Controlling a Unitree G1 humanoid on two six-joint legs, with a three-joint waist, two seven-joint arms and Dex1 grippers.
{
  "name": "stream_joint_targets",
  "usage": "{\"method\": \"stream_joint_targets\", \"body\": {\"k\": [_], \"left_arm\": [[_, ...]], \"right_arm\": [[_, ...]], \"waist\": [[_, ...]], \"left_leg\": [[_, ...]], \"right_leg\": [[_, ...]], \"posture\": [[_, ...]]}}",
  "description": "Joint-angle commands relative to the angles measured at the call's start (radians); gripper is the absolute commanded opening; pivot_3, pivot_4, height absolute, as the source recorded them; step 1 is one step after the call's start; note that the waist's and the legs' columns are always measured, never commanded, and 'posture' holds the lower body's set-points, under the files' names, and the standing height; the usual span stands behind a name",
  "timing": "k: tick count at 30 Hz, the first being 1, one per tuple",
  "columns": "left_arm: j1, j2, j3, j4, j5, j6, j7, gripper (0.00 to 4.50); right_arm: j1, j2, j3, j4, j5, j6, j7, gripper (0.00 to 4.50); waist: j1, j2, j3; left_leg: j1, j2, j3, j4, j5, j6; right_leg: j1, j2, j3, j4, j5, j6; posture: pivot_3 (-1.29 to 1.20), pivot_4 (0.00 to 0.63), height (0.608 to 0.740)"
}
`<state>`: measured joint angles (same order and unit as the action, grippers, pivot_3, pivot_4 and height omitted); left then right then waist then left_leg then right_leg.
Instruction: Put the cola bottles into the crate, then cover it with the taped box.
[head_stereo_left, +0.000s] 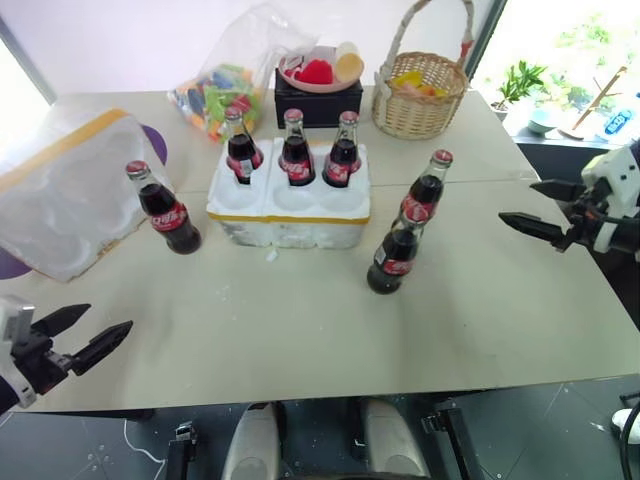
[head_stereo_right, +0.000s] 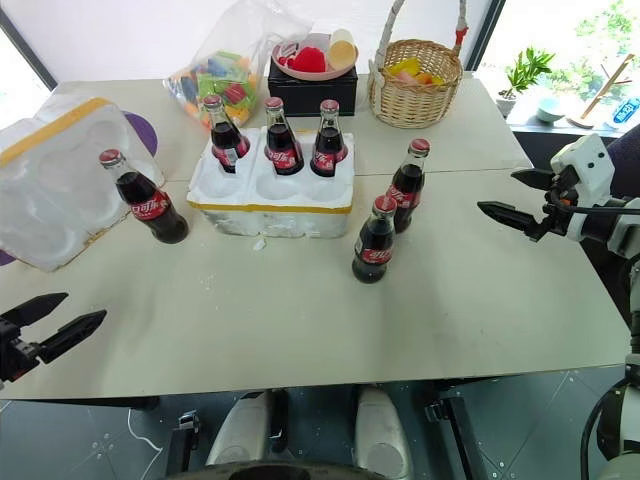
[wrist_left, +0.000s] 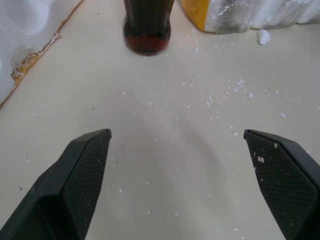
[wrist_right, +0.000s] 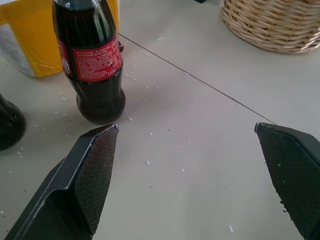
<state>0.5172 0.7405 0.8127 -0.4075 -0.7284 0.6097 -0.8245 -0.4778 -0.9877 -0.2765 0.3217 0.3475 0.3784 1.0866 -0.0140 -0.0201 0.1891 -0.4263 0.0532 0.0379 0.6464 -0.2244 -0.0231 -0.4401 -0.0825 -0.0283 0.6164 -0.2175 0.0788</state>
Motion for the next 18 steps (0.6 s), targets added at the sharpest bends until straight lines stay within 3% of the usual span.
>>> {"method": "stream_joint_targets", "body": {"k": [1, 11, 18], "left_arm": [[-0.015, -0.009, 0.018, -0.014, 0.007, -0.013, 0.026, 4.45], [-0.100, -0.007, 0.018, 0.024, -0.013, 0.001, 0.074, 4.45], [-0.269, 0.001, -0.034, 0.061, -0.010, -0.006, 0.124, 4.45]], "right_arm": [[0.006, 0.000, -0.030, -0.026, 0.016, -0.009, -0.013, 4.50], [0.053, -0.010, -0.068, -0.059, 0.066, 0.038, -0.022, 4.50], [-0.022, -0.105, -0.101, -0.102, 0.146, 0.136, 0.063, 4.50]], "waist": [[0.000, 0.000, 0.000], [0.001, 0.000, 0.000], [0.003, 0.002, 0.001]], "left_leg": [[0.000, 0.000, 0.000, 0.000, 0.000, 0.000], [0.000, 0.000, 0.000, 0.000, 0.000, 0.000], [0.000, 0.000, 0.000, 0.002, 0.000, 0.000]], "right_leg": [[0.000, 0.000, 0.000, 0.000, 0.000, 0.000], [0.000, 0.000, 0.000, 0.000, 0.000, 0.000], [0.001, 0.000, 0.000, 0.001, 0.001, -0.001]], "posture": [[0.00, 0.150, 0.740], [0.00, 0.150, 0.740], [0.00, 0.150, 0.740]]}}
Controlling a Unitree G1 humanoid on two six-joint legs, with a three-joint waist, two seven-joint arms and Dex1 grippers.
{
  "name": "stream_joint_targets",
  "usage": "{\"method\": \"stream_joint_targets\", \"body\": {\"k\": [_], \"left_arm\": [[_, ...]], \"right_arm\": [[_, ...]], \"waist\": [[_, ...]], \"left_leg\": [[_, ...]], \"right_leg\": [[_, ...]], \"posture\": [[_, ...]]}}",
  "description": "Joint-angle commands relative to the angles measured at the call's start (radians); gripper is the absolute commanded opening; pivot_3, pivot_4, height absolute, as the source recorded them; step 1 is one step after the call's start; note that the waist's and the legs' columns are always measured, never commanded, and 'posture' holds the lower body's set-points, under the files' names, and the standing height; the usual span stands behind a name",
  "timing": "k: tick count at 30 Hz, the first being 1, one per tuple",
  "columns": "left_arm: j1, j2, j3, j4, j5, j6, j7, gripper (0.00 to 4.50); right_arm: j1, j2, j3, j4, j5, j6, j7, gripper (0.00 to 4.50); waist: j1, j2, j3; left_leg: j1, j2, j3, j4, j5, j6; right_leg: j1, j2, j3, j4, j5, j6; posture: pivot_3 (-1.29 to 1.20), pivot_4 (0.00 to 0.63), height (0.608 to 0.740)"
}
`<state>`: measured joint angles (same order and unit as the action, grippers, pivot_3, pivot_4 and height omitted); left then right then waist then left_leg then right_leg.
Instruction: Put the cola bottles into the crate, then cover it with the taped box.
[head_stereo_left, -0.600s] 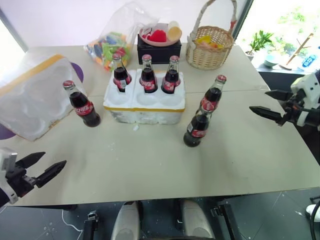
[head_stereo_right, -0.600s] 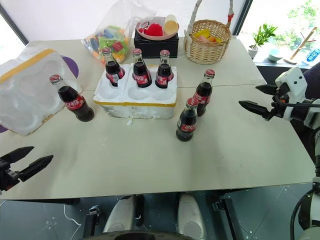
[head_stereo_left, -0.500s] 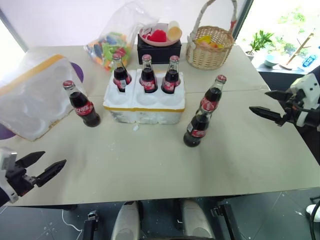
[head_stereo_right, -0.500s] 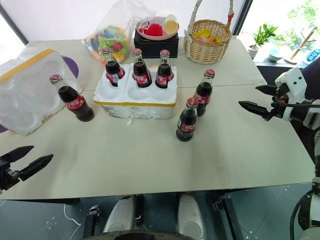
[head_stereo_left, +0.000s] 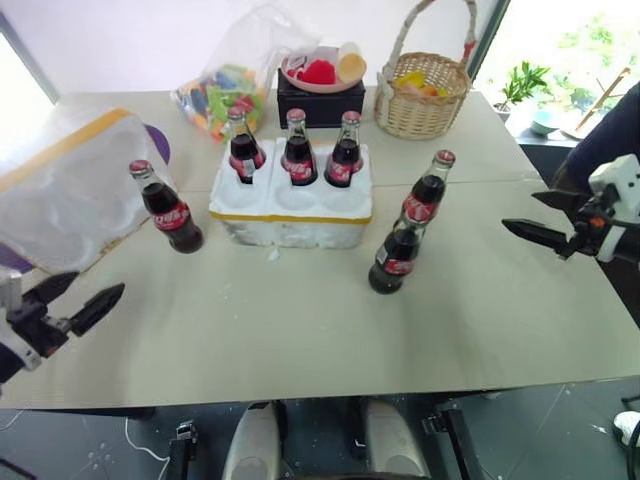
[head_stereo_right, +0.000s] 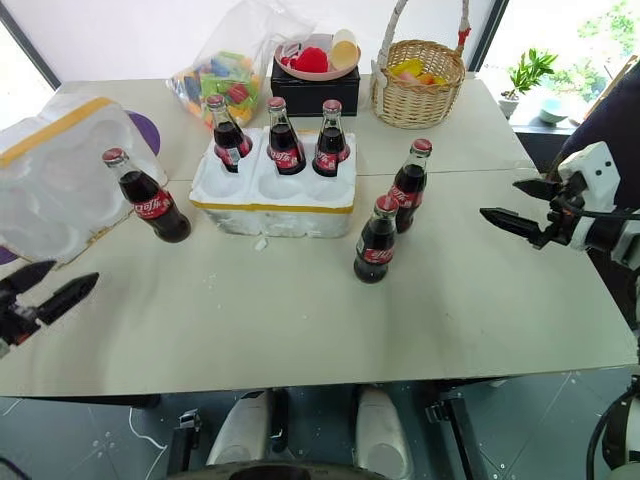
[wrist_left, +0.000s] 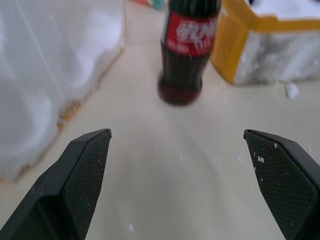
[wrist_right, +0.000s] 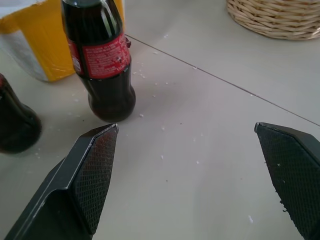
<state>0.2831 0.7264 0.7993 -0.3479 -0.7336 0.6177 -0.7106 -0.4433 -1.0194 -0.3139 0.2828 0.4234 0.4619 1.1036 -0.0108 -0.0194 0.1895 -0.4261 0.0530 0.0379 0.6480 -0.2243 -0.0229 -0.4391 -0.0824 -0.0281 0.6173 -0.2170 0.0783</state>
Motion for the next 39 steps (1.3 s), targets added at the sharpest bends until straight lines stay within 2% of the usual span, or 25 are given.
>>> {"method": "stream_joint_targets", "body": {"k": [1, 7, 12, 20, 28, 31, 33, 35, 39], "left_arm": [[-0.047, 0.016, -0.031, 0.004, 0.002, -0.015, 0.009, 4.45], [-0.272, 0.090, -0.213, 0.171, 0.101, -0.076, -0.038, 4.45], [-0.439, 0.112, -0.325, 0.318, 0.168, -0.134, -0.080, 4.45], [-0.656, 0.048, -0.492, 0.535, 0.268, -0.244, -0.122, 4.45], [-0.768, -0.003, -0.548, 0.697, 0.337, -0.336, -0.132, 4.45], [-0.755, 0.008, -0.514, 0.671, 0.308, -0.317, -0.147, 3.64], [-0.734, 0.026, -0.504, 0.644, 0.305, -0.292, -0.152, 2.74], [-0.703, 0.050, -0.490, 0.596, 0.283, -0.250, -0.168, 2.73], [-0.596, 0.151, -0.400, 0.397, 0.121, -0.055, -0.268, 2.73]], "right_arm": [[-0.065, -0.086, -0.068, -0.075, 0.088, 0.073, 0.062, 4.50], [-0.176, -0.202, -0.086, -0.269, 0.306, 0.294, 0.188, 4.50], [-0.209, -0.228, -0.107, -0.418, 0.443, 0.412, 0.191, 4.50], [-0.209, -0.201, -0.160, -0.591, 0.628, 0.522, 0.099, 4.50], [-0.208, -0.189, -0.160, -0.629, 0.704, 0.537, 0.029, 4.50], [-0.199, -0.184, -0.163, -0.633, 0.719, 0.535, 0.005, 4.50], [-0.192, -0.183, -0.165, -0.635, 0.729, 0.537, -0.007, 4.50], [-0.180, -0.186, -0.168, -0.636, 0.740, 0.545, -0.016, 4.50], [-0.152, -0.188, -0.180, -0.648, 0.760, 0.556, -0.037, 4.50]], "waist": [[-0.001, 0.001, 0.001], [-0.001, 0.002, 0.001], [0.000, 0.002, 0.001], [0.003, 0.001, 0.001], [0.002, 0.001, 0.001], [0.001, 0.001, 0.001], [0.001, 0.001, 0.001], [-0.002, 0.001, 0.001], [-0.007, 0.000, 0.001]], "left_leg": [[0.000, 0.000, 0.000, 0.000, 0.000, 0.000], [0.000, 0.001, -0.001, -0.001, 0.000, 0.000], [0.000, 0.001, 0.000, -0.001, 0.000, 0.000], [-0.001, 0.001, 0.001, -0.001, 0.000, 0.000], [0.000, 0.001, 0.001, 0.000, 0.000, 0.000], [-0.001, 0.001, 0.001, 0.000, 0.000, 0.000], [0.000, 0.001, 0.001, 0.000, 0.000, 0.000], [0.000, 0.001, 0.001, 0.000, 0.000, 0.000], [-0.001, 0.001, 0.001, -0.001, 0.000, 0.000]], "right_leg": [[0.000, 0.000, 0.000, 0.000, 0.000, 0.000], [-0.001, 0.002, 0.000, 0.001, 0.000, 0.000], [0.000, 0.001, 0.000, 0.000, 0.000, 0.000], [-0.001, 0.001, 0.000, 0.001, 0.001, 0.000], [-0.001, 0.001, 0.000, 0.002, 0.001, 0.002], [-0.001, 0.001, 0.000, 0.002, 0.002, 0.003], [-0.001, 0.001, 0.000, 0.002, 0.002, 0.003], [-0.001, 0.001, 0.000, 0.002, 0.002, 0.003], [-0.002, 0.001, 0.001, 0.002, 0.002, 0.003]], "posture": [[0.00, 0.150, 0.740], [0.00, 0.150, 0.740], [0.00, 0.150, 0.740], [0.00, 0.150, 0.740], [0.00, 0.150, 0.740], [0.00, 0.150, 0.740], [0.00, 0.150, 0.740], [0.00, 0.150, 0.740], [0.00, 0.150, 0.740]]}}
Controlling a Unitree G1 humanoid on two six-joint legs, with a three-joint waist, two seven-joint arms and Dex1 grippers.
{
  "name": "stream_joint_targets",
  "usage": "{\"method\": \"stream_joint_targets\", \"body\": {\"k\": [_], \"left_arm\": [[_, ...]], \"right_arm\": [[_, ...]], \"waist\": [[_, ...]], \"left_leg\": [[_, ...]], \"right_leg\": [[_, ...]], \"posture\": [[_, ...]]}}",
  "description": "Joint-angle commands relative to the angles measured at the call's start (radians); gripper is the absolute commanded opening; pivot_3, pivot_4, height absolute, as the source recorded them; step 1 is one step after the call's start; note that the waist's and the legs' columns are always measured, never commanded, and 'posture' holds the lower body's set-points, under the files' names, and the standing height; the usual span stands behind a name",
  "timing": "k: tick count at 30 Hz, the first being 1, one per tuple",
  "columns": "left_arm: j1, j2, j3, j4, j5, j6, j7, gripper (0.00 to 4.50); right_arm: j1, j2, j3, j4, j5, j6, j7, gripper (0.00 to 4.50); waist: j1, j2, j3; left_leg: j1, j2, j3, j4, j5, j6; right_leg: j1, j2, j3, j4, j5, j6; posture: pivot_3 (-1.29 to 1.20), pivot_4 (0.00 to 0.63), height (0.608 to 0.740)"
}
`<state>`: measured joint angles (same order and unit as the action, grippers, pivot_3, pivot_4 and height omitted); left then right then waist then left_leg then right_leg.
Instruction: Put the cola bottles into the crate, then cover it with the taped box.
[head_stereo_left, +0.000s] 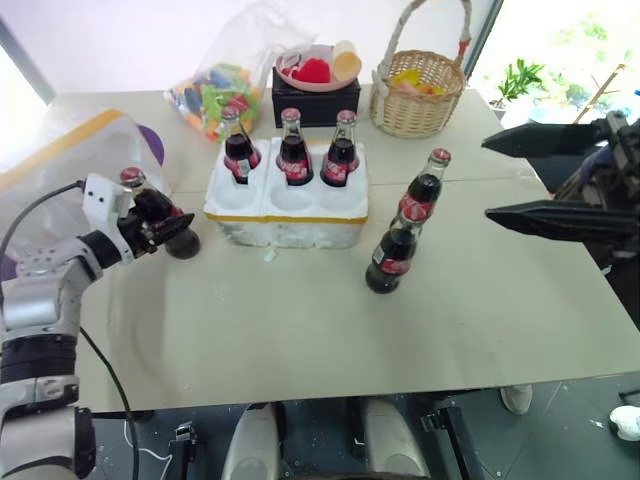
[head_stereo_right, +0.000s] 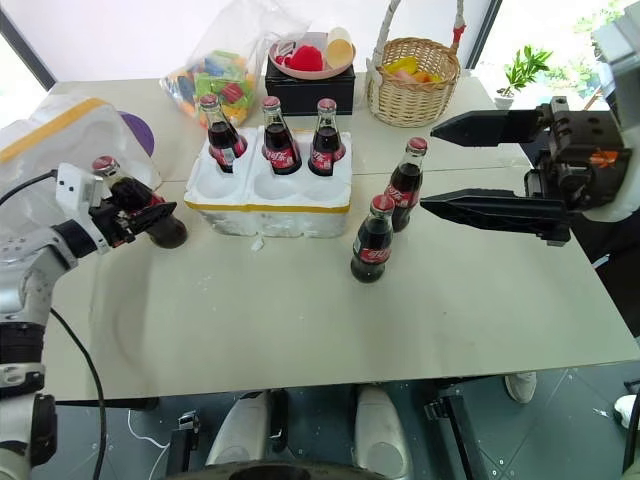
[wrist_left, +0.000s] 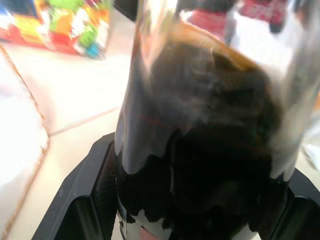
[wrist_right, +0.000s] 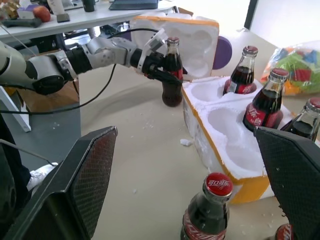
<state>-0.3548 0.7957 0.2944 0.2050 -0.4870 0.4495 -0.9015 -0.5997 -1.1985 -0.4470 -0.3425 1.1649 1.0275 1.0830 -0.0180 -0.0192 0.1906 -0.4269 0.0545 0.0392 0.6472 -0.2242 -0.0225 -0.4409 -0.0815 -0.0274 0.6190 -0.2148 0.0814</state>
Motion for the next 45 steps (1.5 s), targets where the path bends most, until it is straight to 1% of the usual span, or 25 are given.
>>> {"method": "stream_joint_targets", "body": {"k": [1, 3, 5, 7, 9, 12, 14, 17, 20, 22, 26, 29, 34, 36, 38, 42, 45], "left_arm": [[0.066, 0.112, 0.136, -0.204, -0.169, 0.157, -0.107, 2.73], [0.084, 0.155, 0.185, -0.264, -0.237, 0.222, -0.140, 2.73], [0.026, 0.187, 0.215, -0.287, -0.321, 0.298, -0.146, 2.73], [-0.093, 0.196, 0.196, -0.274, -0.376, 0.347, -0.135, 2.73], [-0.228, 0.169, 0.146, -0.225, -0.383, 0.356, -0.120, 2.73], [-0.410, 0.093, 0.050, -0.115, -0.320, 0.314, -0.102, 2.73], [-0.484, 0.054, -0.013, -0.037, -0.251, 0.260, -0.108, 2.73], [-0.575, -0.020, -0.132, 0.120, -0.118, 0.124, -0.147, 2.73], [-0.633, -0.080, -0.211, 0.276, -0.015, 0.012, -0.192, 2.73], [-0.655, -0.117, -0.234, 0.350, 0.025, -0.045, -0.203, 2.73], [-0.691, -0.183, -0.234, 0.440, 0.056, -0.090, -0.207, 2.73], [-0.695, -0.210, -0.251, 0.463, 0.094, -0.122, -0.212, 2.73], [-0.647, -0.233, -0.309, 0.460, 0.189, -0.197, -0.214, 2.73], [-0.624, -0.236, -0.318, 0.446, 0.203, -0.202, -0.225, 3.79], [-0.593, -0.231, -0.324, 0.421, 0.216, -0.225, -0.248, 4.46], [-0.557, -0.204, -0.290, 0.355, 0.208, -0.202, -0.244, 4.46], [-0.505, -0.155, -0.258, 0.225, 0.192, -0.187, -0.235, 4.46]], "right_arm": [[0.011, -0.004, -0.047, -0.034, 0.005, -0.022, -0.026, 4.50], [0.020, 0.001, -0.049, -0.043, 0.002, -0.028, -0.042, 4.50], [0.037, 0.006, -0.054, -0.053, 0.007, -0.033, -0.047, 4.50], [0.048, 0.015, -0.051, -0.061, 0.003, -0.041, -0.062, 4.50], [0.049, 0.022, -0.041, -0.064, -0.002, -0.048, -0.082, 4.50], [0.055, 0.030, -0.034, -0.068, -0.010, -0.062, -0.098, 4.50], [0.054, 0.036, -0.032, -0.070, -0.009, -0.065, -0.114, 4.50], [0.067, 0.049, -0.049, -0.077, 0.000, -0.063, -0.149, 4.50], [0.094, 0.063, -0.072, -0.093, 0.011, -0.058, -0.191, 4.50], [0.126, 0.074, -0.094, -0.110, 0.017, -0.056, -0.211, 4.50], [0.170, 0.097, -0.122, -0.132, 0.030, -0.060, -0.253, 4.50], [0.192, 0.106, -0.134, -0.133, 0.035, -0.062, -0.276, 4.50], [0.237, 0.113, -0.134, -0.127, 0.005, -0.083, -0.277, 4.50], [0.256, 0.115, -0.130, -0.123, -0.019, -0.096, -0.277, 4.50], [0.281, 0.118, -0.135, -0.120, -0.036, -0.104, -0.274, 4.50], [0.335, 0.132, -0.171, -0.085, -0.046, -0.092, -0.303, 4.50], [0.410, 0.167, -0.222, -0.085, -0.072, -0.096, -0.341, 4.50]], "waist": [[0.002, 0.000, 0.000], [0.006, -0.001, 0.001], [0.021, -0.002, 0.002], [0.034, -0.002, 0.002], [0.043, -0.004, 0.002], [0.052, -0.003, 0.002], [0.053, -0.003, 0.002], [0.054, -0.003, 0.002], [0.053, -0.004, 0.002], [0.052, -0.005, 0.003], [0.053, -0.005, 0.003], [0.055, -0.005, 0.003], [0.057, -0.005, 0.003], [0.056, -0.005, 0.003], [0.056, -0.005, 0.003], [0.054, -0.005, 0.003], [0.053, -0.005, 0.003]], "left_leg": [[0.000, 0.000, 0.000, 0.000, 0.000, 0.000], [-0.001, 0.001, 0.000, 0.000, 0.000, 0.000], [-0.001, 0.001, -0.001, 0.000, 0.000, 0.000], [-0.001, 0.001, -0.001, 0.002, 0.000, 0.000], [-0.001, -0.001, -0.002, 0.004, 0.000, -0.001], [0.000, -0.002, -0.002, 0.005, 0.000, 0.000], [0.001, -0.002, -0.002, 0.005, 0.000, 0.000], [0.001, -0.002, -0.002, 0.003, 0.000, 0.000], [0.000, -0.002, -0.002, 0.003, 0.001, 0.000], [-0.001, -0.002, -0.002, 0.003, 0.000, 0.000], [-0.002, -0.002, -0.002, 0.003, 0.000, 0.000], [-0.002, -0.002, -0.003, 0.003, 0.000, 0.000], [-0.002, -0.002, -0.003, 0.004, 0.000, 0.000], [-0.002, -0.002, -0.003, 0.004, 0.000, 0.000], [-0.002, -0.002, -0.003, 0.004, 0.000, 0.000], [-0.001, -0.002, -0.003, 0.004, 0.000, 0.000], [0.000, -0.002, -0.003, 0.004, 0.000, 0.000]], "right_leg": [[0.000, 0.000, 0.000, 0.000, 0.000, 0.000], [-0.002, 0.000, 0.000, 0.001, -0.001, -0.002], [-0.001, 0.000, -0.001, 0.001, -0.002, -0.003], [0.000, 0.000, -0.001, 0.001, -0.001, -0.004], [0.002, 0.000, -0.001, 0.000, -0.001, -0.003], [0.005, -0.001, -0.001, -0.001, -0.001, -0.003], [0.006, -0.001, -0.001, -0.002, 0.000, -0.002], [0.005, 0.001, -0.001, -0.001, 0.001, 0.000], [0.004, 0.001, -0.001, 0.000, 0.001, 0.002], [0.003, 0.001, -0.001, -0.001, 0.002, 0.002], [0.002, 0.001, -0.001, 0.000, 0.002, 0.003], [0.002, 0.001, -0.001, 0.000, 0.002, 0.003], [0.003, 0.001, -0.001, 0.000, 0.002, 0.002], [0.003, 0.001, -0.001, 0.000, 0.002, 0.002], [0.003, 0.001, -0.001, 0.000, 0.002, 0.002], [0.003, 0.001, -0.001, 0.001, 0.002, 0.002], [0.004, 0.001, -0.001, 0.001, 0.002, 0.002]], "posture": [[0.00, 0.150, 0.740], [0.00, 0.150, 0.740], [0.00, 0.150, 0.740], [0.00, 0.150, 0.740], [0.00, 0.150, 0.740], [0.00, 0.150, 0.740], [0.00, 0.150, 0.740], [0.00, 0.150, 0.740], [0.00, 0.150, 0.740], [0.00, 0.150, 0.740], [0.00, 0.150, 0.740], [0.00, 0.150, 0.740], [0.00, 0.150, 0.740], [0.00, 0.150, 0.740], [0.00, 0.150, 0.740], [0.00, 0.150, 0.740], [0.00, 0.150, 0.740]]}}
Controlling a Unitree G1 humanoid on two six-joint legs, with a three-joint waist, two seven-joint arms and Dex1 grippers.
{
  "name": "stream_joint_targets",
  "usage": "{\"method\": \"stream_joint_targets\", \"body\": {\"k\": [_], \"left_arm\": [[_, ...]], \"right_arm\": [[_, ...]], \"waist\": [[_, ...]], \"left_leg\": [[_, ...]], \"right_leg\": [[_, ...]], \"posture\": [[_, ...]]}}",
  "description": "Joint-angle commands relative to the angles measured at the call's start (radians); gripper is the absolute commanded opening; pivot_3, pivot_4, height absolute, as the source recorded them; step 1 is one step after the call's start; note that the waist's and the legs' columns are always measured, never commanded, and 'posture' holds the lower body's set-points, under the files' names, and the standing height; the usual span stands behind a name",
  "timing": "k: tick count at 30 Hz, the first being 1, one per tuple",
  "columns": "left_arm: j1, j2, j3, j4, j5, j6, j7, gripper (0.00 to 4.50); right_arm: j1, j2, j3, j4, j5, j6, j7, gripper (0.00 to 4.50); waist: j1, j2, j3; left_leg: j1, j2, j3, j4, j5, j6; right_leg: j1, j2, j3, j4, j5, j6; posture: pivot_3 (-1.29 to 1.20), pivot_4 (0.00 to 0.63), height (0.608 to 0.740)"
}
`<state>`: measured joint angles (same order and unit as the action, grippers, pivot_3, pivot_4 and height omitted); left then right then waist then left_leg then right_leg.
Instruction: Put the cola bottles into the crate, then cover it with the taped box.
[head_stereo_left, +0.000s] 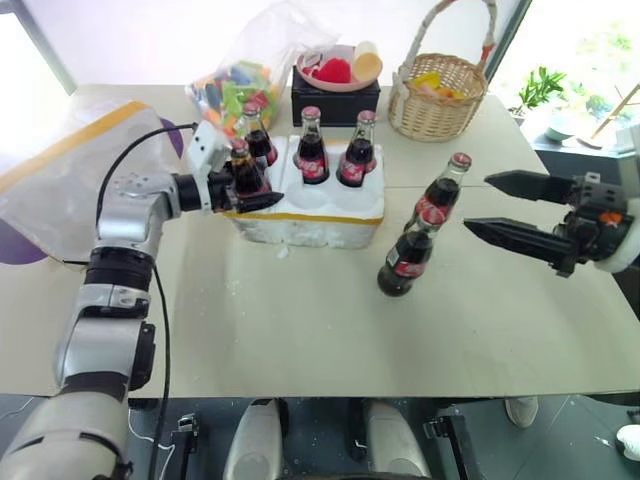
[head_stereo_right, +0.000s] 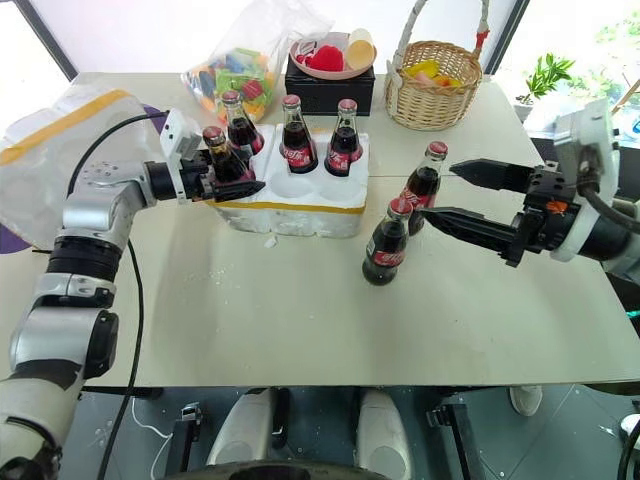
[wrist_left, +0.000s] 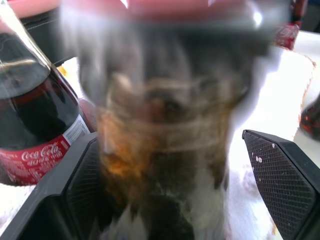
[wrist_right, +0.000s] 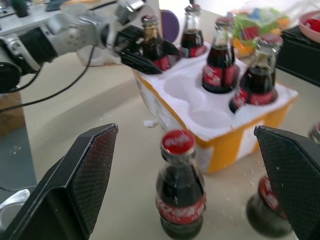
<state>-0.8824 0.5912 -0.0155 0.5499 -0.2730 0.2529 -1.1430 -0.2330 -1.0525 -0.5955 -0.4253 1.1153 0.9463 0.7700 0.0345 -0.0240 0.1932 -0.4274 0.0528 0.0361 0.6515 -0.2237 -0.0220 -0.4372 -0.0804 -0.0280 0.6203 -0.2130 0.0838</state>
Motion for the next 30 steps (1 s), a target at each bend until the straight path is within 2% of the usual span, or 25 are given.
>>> {"method": "stream_joint_targets", "body": {"k": [1, 5, 8, 10, 15, 18, 23, 30], "left_arm": [[0.033, 0.057, 0.059, -0.149, -0.030, 0.021, 0.010, 4.46], [0.078, 0.157, 0.218, -0.399, -0.230, 0.288, 0.029, 4.46], [0.120, 0.240, 0.312, -0.565, -0.424, 0.513, 0.004, 4.46], [0.174, 0.274, 0.323, -0.679, -0.509, 0.588, -0.016, 4.46], [0.340, 0.319, 0.258, -0.880, -0.538, 0.594, -0.051, 4.46], [0.368, 0.277, 0.213, -0.881, -0.511, 0.561, -0.011, 4.46], [0.386, 0.199, 0.129, -0.876, -0.458, 0.505, 0.044, 4.46], [0.373, 0.176, 0.096, -0.873, -0.440, 0.487, 0.073, 4.46]], "right_arm": [[0.060, 0.026, -0.082, -0.011, -0.030, -0.022, -0.028, 4.50], [0.280, 0.102, -0.123, -0.135, -0.100, -0.060, -0.014, 4.50], [0.425, 0.146, -0.020, -0.215, -0.249, -0.157, -0.005, 4.50], [0.457, 0.175, 0.045, -0.234, -0.297, -0.211, 0.003, 4.50], [0.335, 0.287, 0.136, -0.156, -0.288, -0.238, -0.077, 4.50], [0.257, 0.330, 0.184, -0.133, -0.265, -0.230, -0.102, 4.50], [0.191, 0.356, 0.338, -0.091, -0.357, -0.275, -0.079, 4.50], [0.100, 0.416, 0.462, 0.021, -0.449, -0.334, -0.078, 4.50]], "waist": [[0.001, 0.000, 0.000], [0.003, 0.000, 0.000], [0.000, 0.000, 0.000], [-0.006, 0.002, -0.001], [-0.024, 0.002, -0.002], [-0.023, 0.002, -0.001], [-0.022, 0.002, -0.002], [-0.025, 0.002, -0.001]], "left_leg": [[0.000, 0.000, 0.000, 0.000, 0.000, 0.000], [0.000, 0.000, -0.002, 0.000, 0.000, 0.000], [0.000, 0.000, -0.003, 0.000, 0.000, 0.000], [0.003, 0.000, -0.003, 0.000, 0.000, 0.000], [0.013, 0.000, -0.003, 0.000, 0.000, -0.001], [0.013, 0.000, -0.003, 0.000, 0.000, -0.001], [0.011, -0.001, -0.004, -0.003, 0.000, -0.001], [0.010, -0.001, -0.004, -0.002, 0.000, 0.000]], "right_leg": [[0.000, 0.000, 0.000, 0.000, 0.000, 0.000], [0.000, 0.001, -0.001, 0.001, 0.000, 0.000], [0.001, 0.001, -0.001, 0.002, -0.001, 0.002], [0.003, 0.000, -0.001, 0.002, -0.002, 0.002], [0.013, -0.001, -0.001, -0.002, -0.005, 0.000], [0.013, 0.000, -0.001, -0.002, -0.005, -0.002], [0.011, 0.001, -0.001, -0.002, -0.004, -0.003], [0.010, 0.001, 0.000, -0.002, -0.004, -0.003]], "posture": [[0.00, 0.150, 0.740], [0.00, 0.150, 0.740], [0.00, 0.150, 0.740], [0.00, 0.150, 0.740], [0.00, 0.150, 0.740], [0.00, 0.150, 0.740], [0.00, 0.150, 0.740], [0.00, 0.150, 0.740]]}}
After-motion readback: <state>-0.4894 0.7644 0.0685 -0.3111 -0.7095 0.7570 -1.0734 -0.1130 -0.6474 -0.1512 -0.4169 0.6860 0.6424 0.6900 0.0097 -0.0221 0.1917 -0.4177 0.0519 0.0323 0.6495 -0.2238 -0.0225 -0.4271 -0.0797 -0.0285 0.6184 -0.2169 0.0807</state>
